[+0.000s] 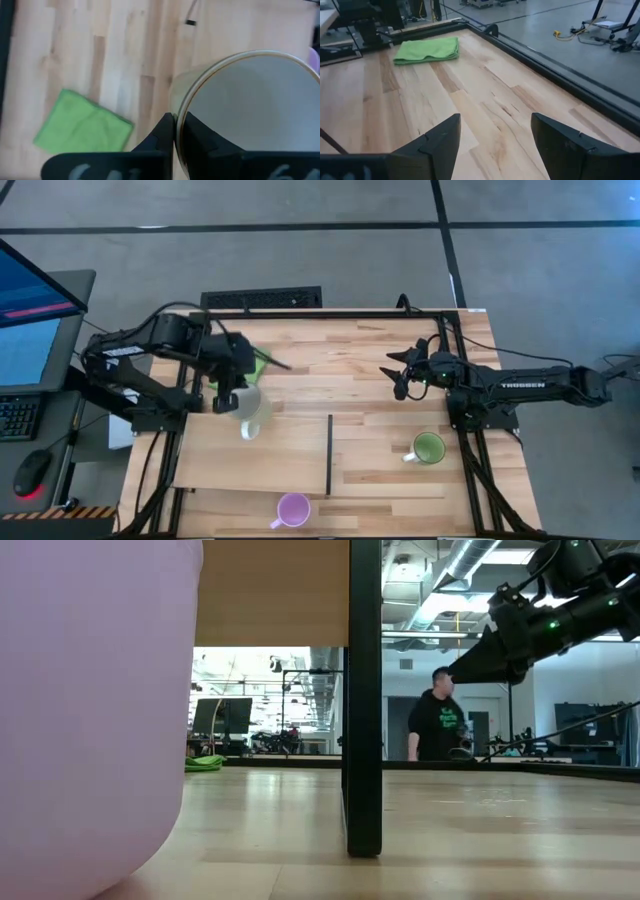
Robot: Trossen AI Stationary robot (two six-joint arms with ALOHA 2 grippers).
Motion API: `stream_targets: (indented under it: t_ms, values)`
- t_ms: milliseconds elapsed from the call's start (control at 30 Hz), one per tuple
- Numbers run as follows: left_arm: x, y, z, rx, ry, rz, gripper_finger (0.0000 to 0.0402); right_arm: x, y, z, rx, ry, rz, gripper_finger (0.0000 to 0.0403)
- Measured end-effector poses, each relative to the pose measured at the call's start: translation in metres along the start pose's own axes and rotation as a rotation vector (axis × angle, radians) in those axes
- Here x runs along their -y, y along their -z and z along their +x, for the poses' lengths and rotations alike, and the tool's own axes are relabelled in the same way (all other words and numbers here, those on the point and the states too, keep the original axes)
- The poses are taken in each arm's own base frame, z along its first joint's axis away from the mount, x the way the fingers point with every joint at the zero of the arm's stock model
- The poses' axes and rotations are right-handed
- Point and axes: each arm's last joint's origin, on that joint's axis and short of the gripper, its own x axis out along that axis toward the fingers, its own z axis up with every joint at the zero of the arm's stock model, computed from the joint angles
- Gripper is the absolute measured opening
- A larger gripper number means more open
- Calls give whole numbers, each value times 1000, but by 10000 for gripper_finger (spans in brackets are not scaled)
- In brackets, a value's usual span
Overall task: Stack small to large cups/mugs on shelf
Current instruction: Put the light green mug on the shelf
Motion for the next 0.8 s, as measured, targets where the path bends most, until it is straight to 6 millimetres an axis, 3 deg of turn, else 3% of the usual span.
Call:
stream_targets:
  t_ms: [300, 567, 800]
  values:
    - [36, 13, -1, -19, 74, 1, 5, -7, 0, -1, 4, -40, 23, 265]
    - [50, 56, 18, -147, 66, -87, 5, -14, 0, -3, 7, -88, 66, 265]
    - [52, 85, 20, -196, 86, -183, 5, -21, -2, -6, 34, -135, 100, 265]
